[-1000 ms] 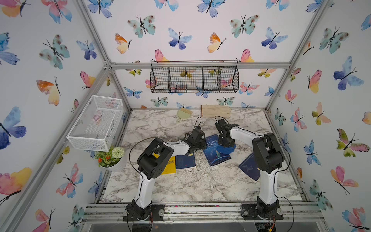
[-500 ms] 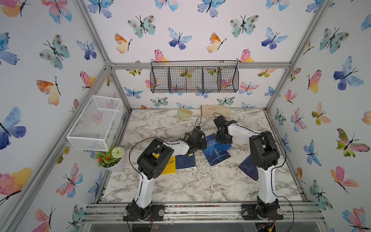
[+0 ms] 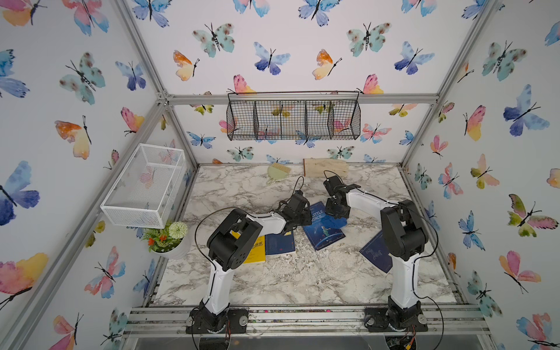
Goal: Wipe the cover of the book
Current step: Wipe the dirt from the cover of the book.
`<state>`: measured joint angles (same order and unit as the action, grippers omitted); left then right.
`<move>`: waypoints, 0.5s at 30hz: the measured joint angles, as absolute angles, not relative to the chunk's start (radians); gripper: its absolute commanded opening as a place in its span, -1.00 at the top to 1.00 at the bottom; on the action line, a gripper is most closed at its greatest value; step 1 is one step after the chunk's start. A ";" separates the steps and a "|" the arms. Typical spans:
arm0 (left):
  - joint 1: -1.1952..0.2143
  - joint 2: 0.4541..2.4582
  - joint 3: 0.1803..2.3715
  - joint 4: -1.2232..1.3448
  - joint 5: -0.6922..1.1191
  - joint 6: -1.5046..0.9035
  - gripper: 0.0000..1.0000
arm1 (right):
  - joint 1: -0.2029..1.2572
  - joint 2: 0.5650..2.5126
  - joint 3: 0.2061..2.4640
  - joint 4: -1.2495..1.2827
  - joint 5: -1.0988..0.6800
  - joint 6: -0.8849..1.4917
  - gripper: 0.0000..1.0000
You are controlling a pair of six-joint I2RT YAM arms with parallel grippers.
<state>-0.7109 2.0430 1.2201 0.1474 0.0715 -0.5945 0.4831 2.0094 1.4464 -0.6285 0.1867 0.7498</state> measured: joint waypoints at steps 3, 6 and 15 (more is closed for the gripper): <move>-0.711 2.043 1.220 0.147 0.072 -0.595 0.36 | 0.485 1.916 1.390 -0.601 0.149 0.751 0.97; -0.711 2.043 1.220 0.147 0.072 -0.595 0.37 | 0.485 1.853 1.361 -0.543 0.091 0.751 0.97; -0.711 2.043 1.220 0.144 0.072 -0.595 0.39 | 0.496 1.952 1.293 -0.402 -0.029 0.772 0.98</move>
